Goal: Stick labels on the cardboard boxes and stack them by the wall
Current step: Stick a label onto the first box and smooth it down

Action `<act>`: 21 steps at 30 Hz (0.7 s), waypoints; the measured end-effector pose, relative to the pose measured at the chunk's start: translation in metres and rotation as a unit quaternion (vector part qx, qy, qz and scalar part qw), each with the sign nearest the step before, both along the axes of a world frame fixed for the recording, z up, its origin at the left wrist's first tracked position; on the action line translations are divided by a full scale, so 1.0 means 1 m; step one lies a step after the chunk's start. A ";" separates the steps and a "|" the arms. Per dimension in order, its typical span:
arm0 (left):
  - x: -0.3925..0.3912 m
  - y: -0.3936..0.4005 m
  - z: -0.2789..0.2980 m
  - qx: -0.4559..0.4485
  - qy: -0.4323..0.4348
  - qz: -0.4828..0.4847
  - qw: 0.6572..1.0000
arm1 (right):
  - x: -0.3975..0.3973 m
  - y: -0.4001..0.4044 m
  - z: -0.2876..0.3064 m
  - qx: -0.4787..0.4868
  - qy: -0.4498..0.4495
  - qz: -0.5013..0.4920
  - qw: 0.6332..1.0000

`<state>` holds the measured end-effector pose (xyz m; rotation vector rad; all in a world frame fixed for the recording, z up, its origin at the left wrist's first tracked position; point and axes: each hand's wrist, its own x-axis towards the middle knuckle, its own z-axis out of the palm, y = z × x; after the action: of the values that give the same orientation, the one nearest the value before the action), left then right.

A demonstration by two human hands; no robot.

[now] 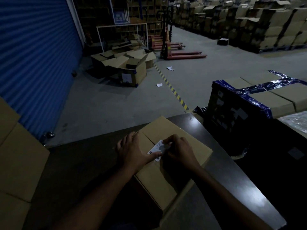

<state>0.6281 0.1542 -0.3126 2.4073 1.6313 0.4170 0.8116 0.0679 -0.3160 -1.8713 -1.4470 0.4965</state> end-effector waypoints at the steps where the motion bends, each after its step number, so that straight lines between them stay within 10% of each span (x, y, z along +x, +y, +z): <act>1: -0.001 -0.001 0.000 -0.004 0.001 0.003 1.000 | -0.001 0.002 0.003 -0.001 0.005 0.004 1.000; 21: -0.002 -0.006 0.005 -0.014 0.009 0.013 1.000 | 0.005 0.008 0.004 -0.019 0.058 0.034 0.998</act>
<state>0.6265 0.1479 -0.3077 2.3780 1.6658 0.3748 0.8162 0.0761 -0.3117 -1.7970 -1.4360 0.6596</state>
